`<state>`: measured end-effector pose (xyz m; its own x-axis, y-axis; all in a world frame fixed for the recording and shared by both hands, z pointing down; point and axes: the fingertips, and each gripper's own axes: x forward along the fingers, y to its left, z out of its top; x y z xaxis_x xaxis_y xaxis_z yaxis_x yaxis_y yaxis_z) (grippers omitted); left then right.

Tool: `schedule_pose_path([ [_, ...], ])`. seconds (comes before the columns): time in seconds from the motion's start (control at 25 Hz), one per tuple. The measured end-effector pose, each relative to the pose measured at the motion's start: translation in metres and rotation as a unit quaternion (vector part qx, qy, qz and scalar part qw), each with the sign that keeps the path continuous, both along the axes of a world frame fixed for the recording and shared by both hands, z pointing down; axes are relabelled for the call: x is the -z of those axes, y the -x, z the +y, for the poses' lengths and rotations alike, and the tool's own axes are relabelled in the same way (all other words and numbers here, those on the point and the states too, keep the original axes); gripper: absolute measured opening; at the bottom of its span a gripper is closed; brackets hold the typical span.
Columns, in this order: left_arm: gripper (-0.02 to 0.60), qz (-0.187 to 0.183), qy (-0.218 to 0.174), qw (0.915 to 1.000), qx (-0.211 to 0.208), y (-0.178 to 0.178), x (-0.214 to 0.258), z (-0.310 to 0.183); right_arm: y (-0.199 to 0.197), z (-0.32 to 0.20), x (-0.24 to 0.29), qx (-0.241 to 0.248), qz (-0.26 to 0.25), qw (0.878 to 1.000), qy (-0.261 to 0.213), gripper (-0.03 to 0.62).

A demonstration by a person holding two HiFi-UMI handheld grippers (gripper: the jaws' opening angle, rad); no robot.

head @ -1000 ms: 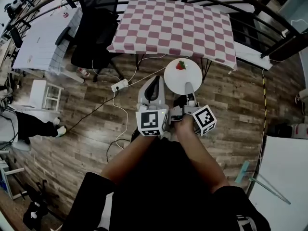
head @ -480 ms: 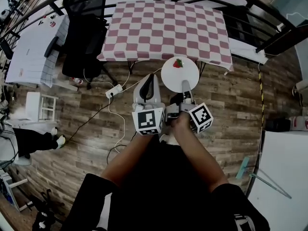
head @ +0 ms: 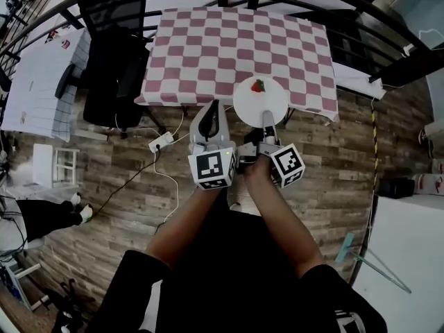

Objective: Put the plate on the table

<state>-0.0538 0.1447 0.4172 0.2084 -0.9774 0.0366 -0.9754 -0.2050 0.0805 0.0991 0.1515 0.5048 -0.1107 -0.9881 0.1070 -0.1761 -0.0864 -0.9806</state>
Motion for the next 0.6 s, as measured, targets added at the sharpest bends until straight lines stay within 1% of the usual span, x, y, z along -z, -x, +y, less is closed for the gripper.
schedule_pose_path([
  [0.12, 0.009, -0.003, -0.003, 0.9999, -0.011, -0.003, 0.005, -0.033, -0.001, -0.030, 0.002, -0.006, 0.000, 1.000, 0.005, 0.018],
  [0.28, 0.009, -0.020, -0.014, 0.9991, -0.035, -0.005, 0.014, -0.067, 0.003, -0.062, 0.004, -0.012, -0.003, 1.000, 0.012, 0.018],
  [0.44, 0.009, -0.014, -0.006, 0.9989, -0.043, -0.001, 0.013, -0.097, 0.007, -0.093, 0.005, -0.016, -0.010, 1.000, 0.015, 0.018],
  [0.6, 0.009, -0.013, 0.003, 0.9984, -0.054, 0.007, 0.007, -0.128, 0.017, -0.125, 0.008, -0.016, -0.004, 1.000, 0.012, 0.018],
])
